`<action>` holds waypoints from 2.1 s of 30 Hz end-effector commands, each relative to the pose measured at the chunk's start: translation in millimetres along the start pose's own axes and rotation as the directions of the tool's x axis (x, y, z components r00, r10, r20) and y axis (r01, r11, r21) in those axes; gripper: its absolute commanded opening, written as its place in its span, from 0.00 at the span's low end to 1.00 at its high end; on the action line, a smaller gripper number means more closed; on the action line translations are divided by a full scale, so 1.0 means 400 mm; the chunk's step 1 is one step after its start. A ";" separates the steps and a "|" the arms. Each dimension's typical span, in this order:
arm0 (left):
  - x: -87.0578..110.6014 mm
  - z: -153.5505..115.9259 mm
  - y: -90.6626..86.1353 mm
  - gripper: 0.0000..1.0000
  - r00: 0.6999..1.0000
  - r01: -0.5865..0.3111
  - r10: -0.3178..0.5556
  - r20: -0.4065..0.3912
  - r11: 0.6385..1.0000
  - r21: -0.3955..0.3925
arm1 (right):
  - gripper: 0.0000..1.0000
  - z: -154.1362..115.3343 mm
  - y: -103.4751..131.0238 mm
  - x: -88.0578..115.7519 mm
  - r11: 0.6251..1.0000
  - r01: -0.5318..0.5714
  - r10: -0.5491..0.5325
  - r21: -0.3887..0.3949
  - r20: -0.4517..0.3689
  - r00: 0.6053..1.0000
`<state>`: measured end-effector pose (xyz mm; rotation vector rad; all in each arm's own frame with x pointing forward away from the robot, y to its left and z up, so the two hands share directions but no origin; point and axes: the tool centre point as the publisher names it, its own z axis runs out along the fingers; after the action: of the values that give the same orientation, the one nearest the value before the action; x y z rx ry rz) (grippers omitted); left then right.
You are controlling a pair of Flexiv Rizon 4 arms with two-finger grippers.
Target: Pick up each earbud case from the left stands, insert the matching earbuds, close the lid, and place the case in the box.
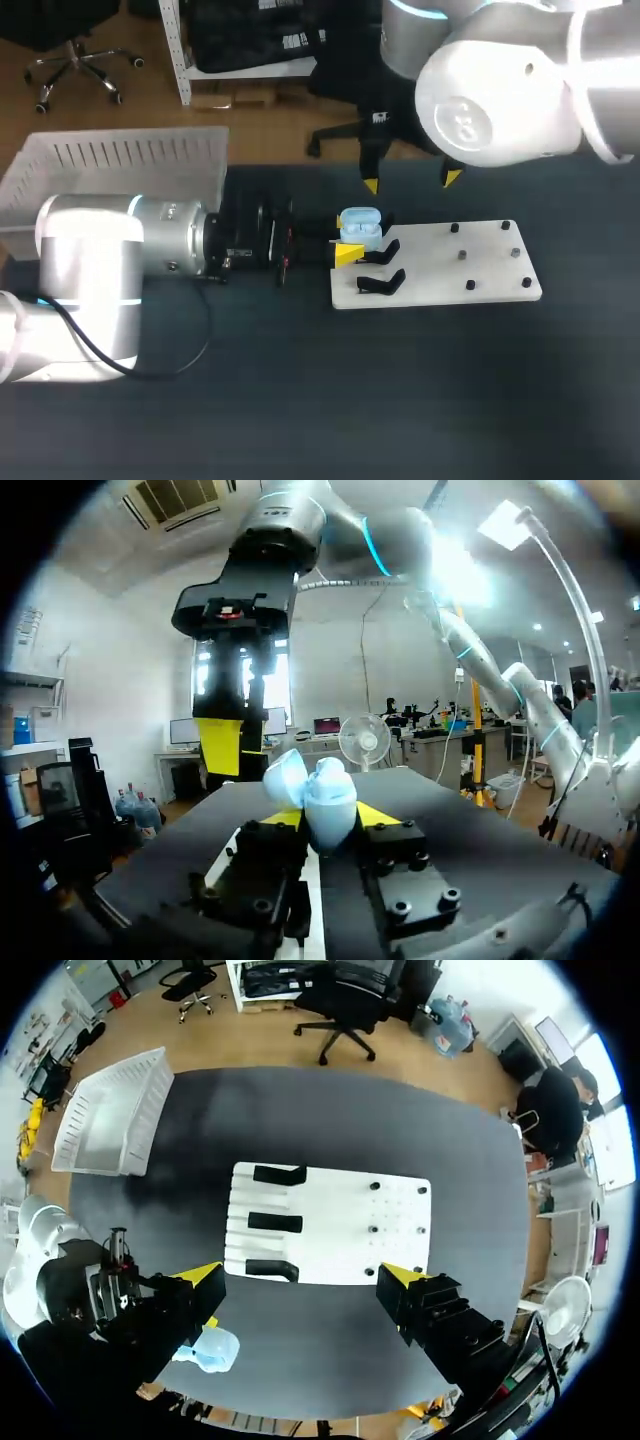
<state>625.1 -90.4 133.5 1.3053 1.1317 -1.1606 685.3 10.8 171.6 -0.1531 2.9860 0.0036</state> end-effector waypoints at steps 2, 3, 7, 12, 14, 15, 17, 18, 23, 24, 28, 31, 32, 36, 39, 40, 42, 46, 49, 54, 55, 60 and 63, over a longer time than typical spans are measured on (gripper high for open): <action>0.002 0.001 -0.004 0.00 1.000 -0.004 0.004 0.003 1.000 -0.007 | 1.00 0.023 0.015 0.016 1.000 0.019 -0.018 0.007 -0.055 0.998; 0.002 0.001 -0.004 0.00 1.000 -0.004 0.004 0.003 1.000 -0.007 | 1.00 0.025 0.017 0.022 1.000 0.023 -0.022 0.010 -0.060 0.998; 0.002 0.001 -0.004 0.00 1.000 -0.004 0.004 0.003 1.000 -0.007 | 1.00 0.022 0.016 0.050 1.000 0.025 -0.025 0.009 -0.067 0.997; 0.002 0.001 -0.004 0.00 1.000 -0.004 0.004 0.003 1.000 -0.007 | 1.00 0.025 0.013 0.077 0.999 0.032 -0.031 0.010 -0.086 0.996; 0.002 0.001 -0.004 0.00 1.000 -0.004 0.004 0.003 1.000 -0.007 | 1.00 0.027 0.014 0.087 0.999 0.035 -0.034 0.010 -0.094 0.995; 0.002 0.001 -0.004 0.00 1.000 -0.004 0.004 0.003 1.000 -0.007 | 1.00 0.028 0.015 0.090 0.999 0.038 -0.037 0.009 -0.098 0.995; 0.002 0.001 -0.004 0.00 1.000 -0.004 0.004 0.003 1.000 -0.007 | 1.00 0.029 0.018 0.098 0.999 0.044 -0.043 0.010 -0.104 0.994; 0.002 0.001 -0.004 0.00 1.000 -0.004 0.004 0.003 1.000 -0.007 | 1.00 0.030 0.019 0.101 0.999 0.046 -0.044 0.011 -0.106 0.993; 0.002 0.001 -0.004 0.00 1.000 -0.004 0.004 0.003 1.000 -0.007 | 1.00 0.014 0.008 0.100 1.000 0.012 -0.010 0.029 -0.044 0.999; 0.002 0.001 -0.004 0.00 1.000 -0.004 0.004 0.003 1.000 -0.007 | 1.00 0.007 0.004 0.098 1.000 -0.002 0.002 0.026 -0.020 1.000; 0.002 0.001 -0.004 0.00 1.000 -0.004 0.004 0.003 1.000 -0.007 | 1.00 -0.047 -0.030 0.087 0.995 -0.097 0.093 0.024 0.130 0.987; 0.000 -0.008 -0.003 0.00 1.000 -0.005 0.005 -0.002 1.000 -0.014 | 1.00 -0.086 -0.073 0.081 0.982 -0.187 0.185 -0.011 0.206 0.961; -0.002 -0.018 -0.002 0.00 1.000 -0.006 0.006 -0.011 1.000 -0.023 | 1.00 -0.094 -0.090 0.079 0.978 -0.206 0.207 -0.025 0.215 0.954; -0.015 -0.103 0.023 0.00 0.998 -0.029 0.023 -0.062 0.994 -0.104 | 1.00 -0.094 -0.090 0.079 0.978 -0.206 0.207 -0.025 0.215 0.954; -0.016 -0.186 0.056 0.00 0.993 -0.036 0.014 -0.113 0.981 -0.191 | 1.00 -0.094 -0.090 0.079 0.978 -0.206 0.207 -0.025 0.215 0.954; -0.017 -0.226 0.074 0.00 0.992 -0.040 0.010 -0.130 0.972 -0.231 | 1.00 -0.094 -0.090 0.079 0.978 -0.206 0.207 -0.025 0.215 0.954; -0.021 -0.282 0.104 0.00 0.988 -0.052 0.006 -0.155 0.955 -0.292 | 1.00 -0.094 -0.090 0.079 0.978 -0.206 0.207 -0.025 0.215 0.954; -0.034 -0.415 0.189 0.00 0.981 -0.083 -0.006 -0.196 0.893 -0.442 | 1.00 -0.094 -0.090 0.079 0.978 -0.206 0.207 -0.025 0.215 0.954; -0.044 -0.494 0.244 0.00 0.978 -0.093 -0.024 -0.206 0.837 -0.539 | 1.00 -0.094 -0.090 0.079 0.978 -0.206 0.207 -0.025 0.215 0.954; -0.033 -0.615 0.329 0.00 0.976 -0.073 -0.086 -0.199 0.733 -0.676 | 1.00 -0.094 -0.090 0.079 0.978 -0.206 0.207 -0.025 0.215 0.954; -0.027 -0.642 0.347 0.00 0.977 -0.057 -0.106 -0.184 0.704 -0.708 | 1.00 -0.094 -0.090 0.079 0.978 -0.206 0.207 -0.025 0.215 0.954; -0.003 -0.718 0.409 0.00 0.966 -0.041 -0.171 -0.194 0.639 -0.768 | 1.00 -0.094 -0.090 0.079 0.978 -0.206 0.207 -0.025 0.215 0.954; 0.009 -0.748 0.437 0.00 0.960 -0.050 -0.189 -0.206 0.610 -0.791 | 1.00 -0.094 -0.090 0.079 0.978 -0.206 0.207 -0.025 0.215 0.954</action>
<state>804.4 204.7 153.0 0.8476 1.6304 -0.5608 654.9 -27.6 204.7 0.1476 2.7787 0.0430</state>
